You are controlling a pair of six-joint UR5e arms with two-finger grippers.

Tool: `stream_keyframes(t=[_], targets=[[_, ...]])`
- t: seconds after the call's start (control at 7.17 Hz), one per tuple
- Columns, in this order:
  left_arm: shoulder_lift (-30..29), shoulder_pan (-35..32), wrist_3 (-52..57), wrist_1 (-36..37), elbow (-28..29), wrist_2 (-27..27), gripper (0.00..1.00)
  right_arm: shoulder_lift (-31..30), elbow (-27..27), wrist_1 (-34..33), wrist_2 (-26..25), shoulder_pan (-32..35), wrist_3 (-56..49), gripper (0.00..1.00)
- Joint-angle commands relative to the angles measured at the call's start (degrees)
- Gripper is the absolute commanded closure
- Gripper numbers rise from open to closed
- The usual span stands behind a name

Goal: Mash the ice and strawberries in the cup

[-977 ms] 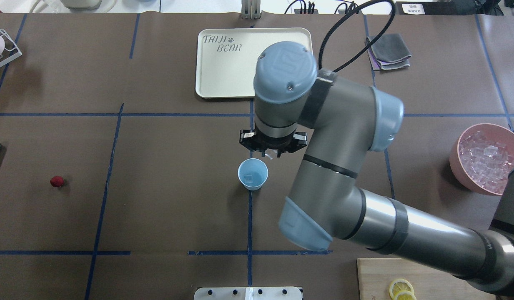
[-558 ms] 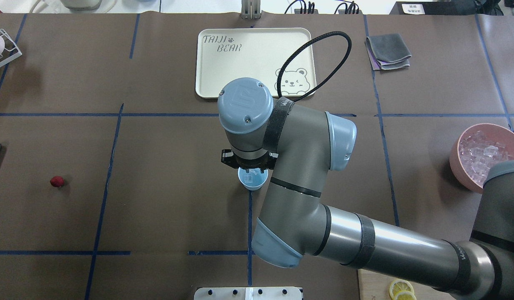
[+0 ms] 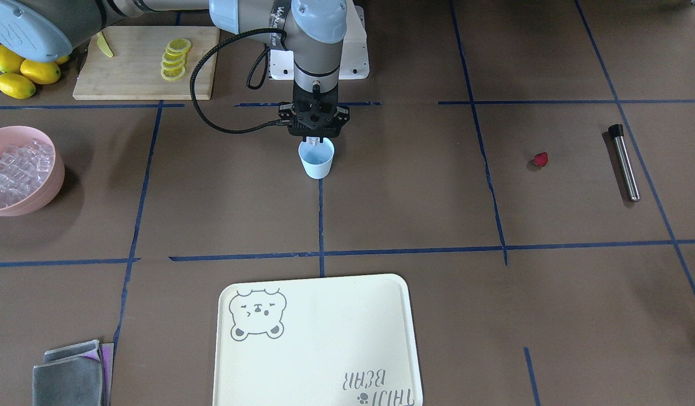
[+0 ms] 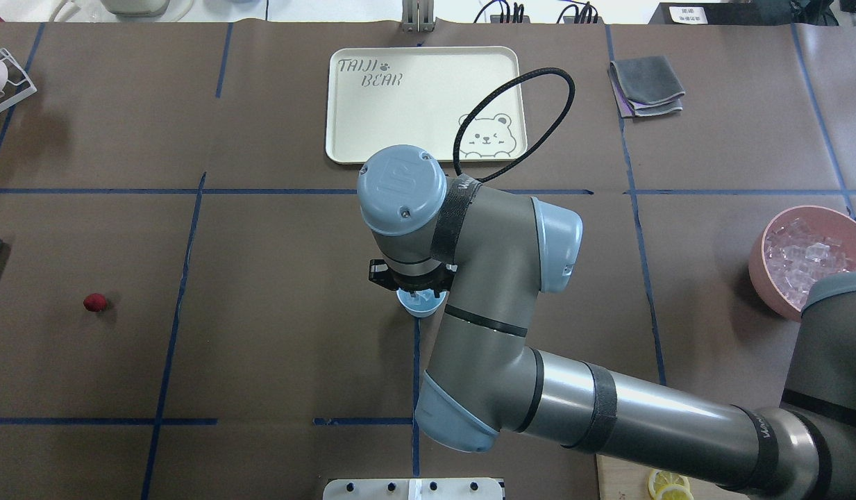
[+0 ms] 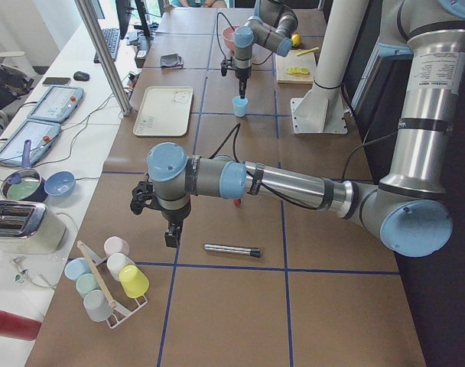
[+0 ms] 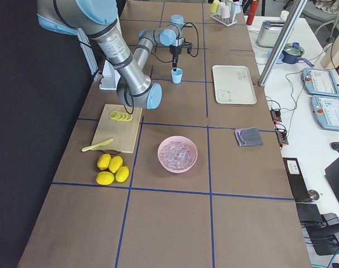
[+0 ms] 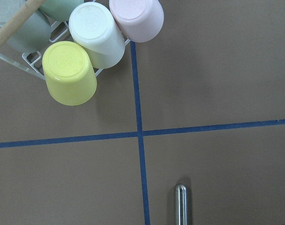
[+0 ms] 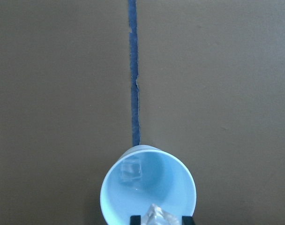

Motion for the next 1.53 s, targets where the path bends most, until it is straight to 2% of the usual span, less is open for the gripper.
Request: stream_keyframes(t=[0.0,0.14,0.28,0.42,0.7,0.98,1.12,1.26,1.4], targets=[[0.1,0.0,0.0,-0.1,0.1,0.1,0.0,0.1,-0.1,0.0,0.0,-0.1,-0.1,0.4],[0.1,0.0,0.2,-0.1,0.1,0.1,0.0,0.1,0.0,0.0,0.0,-0.1,-0.1,0.17],[0.1,0.0,0.0,-0.1,0.1,0.1,0.0,0.1,0.1,0.0,-0.1,-0.1,-0.1,0.06],[0.1,0.0,0.0,0.0,0.1,0.1,0.0,0.2,0.2,0.0,-0.1,-0.1,-0.1,0.02],[-0.1,0.0,0.0,-0.1,0.0,0.1,0.0,-0.5,4.1,-0.1,0.0,2.8,-0.2,0.01],[-0.2,0.0,-0.1,-0.1,-0.6,0.1,0.0,-10.7,17.0,-0.2,0.9,9.2,-1.1,0.01],[-0.3,0.0,-0.1,-0.1,-0.8,0.0,0.0,-15.7,21.6,-0.1,1.7,12.6,-2.3,0.01],[-0.3,0.0,-0.1,-0.1,-0.8,-0.1,0.0,-20.6,25.3,0.1,2.4,15.5,-7.9,0.01],[-0.3,0.0,-0.1,-0.1,-1.0,-0.2,0.0,-25.3,28.3,0.2,5.4,18.7,-10.1,0.01]])
